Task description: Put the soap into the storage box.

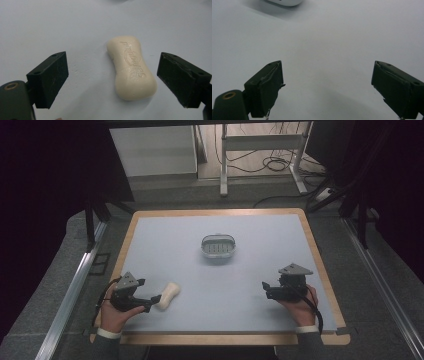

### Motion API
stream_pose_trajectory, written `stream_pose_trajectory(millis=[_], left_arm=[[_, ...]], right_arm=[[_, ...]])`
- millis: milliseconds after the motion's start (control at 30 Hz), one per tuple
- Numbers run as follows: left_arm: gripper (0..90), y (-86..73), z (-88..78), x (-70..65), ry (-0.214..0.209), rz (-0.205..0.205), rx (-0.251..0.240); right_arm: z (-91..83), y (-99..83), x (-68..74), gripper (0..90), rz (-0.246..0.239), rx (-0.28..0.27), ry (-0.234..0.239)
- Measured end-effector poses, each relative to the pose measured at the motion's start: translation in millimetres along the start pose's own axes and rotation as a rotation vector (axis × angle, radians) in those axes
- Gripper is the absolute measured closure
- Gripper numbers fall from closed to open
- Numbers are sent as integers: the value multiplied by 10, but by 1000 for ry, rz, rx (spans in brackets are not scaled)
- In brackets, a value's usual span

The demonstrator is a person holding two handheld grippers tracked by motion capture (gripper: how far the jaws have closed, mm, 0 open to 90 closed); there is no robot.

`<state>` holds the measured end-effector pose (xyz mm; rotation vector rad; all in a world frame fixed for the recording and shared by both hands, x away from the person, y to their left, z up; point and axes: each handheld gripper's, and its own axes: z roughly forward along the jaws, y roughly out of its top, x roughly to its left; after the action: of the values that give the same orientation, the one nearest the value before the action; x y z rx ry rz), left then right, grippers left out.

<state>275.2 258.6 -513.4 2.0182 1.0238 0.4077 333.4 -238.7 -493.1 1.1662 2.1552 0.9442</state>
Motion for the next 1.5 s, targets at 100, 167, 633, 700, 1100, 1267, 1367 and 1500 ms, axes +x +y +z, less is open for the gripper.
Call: stream_pose_trajectory(millis=[100,167,633,700,1100,1267,1367,1500], left_arm=[[108,3,13,-12,10,-12,3],[107,20,38,-31,25,-19,15],[124,119,19,-180,79,-21,32],[134,120,14,-187,78,-21,31],[151,158,-58,-217,80,15,52],[161,206,-137,-235,71,23,41],[165,231,-124,-227,55,20,65],[171,276,-11,-213,51,10,140]], right_arm=[[-14,4,-7,106,-19,-3,-11],[-23,-16,-48,109,-10,-14,12],[66,-125,-177,110,4,-10,51],[58,-131,-210,110,35,-27,81],[-30,-119,-167,110,13,-43,44],[-62,-105,-119,110,-6,-48,24],[-51,-112,-108,110,-17,-49,6],[-18,-141,-133,110,3,-42,26]])
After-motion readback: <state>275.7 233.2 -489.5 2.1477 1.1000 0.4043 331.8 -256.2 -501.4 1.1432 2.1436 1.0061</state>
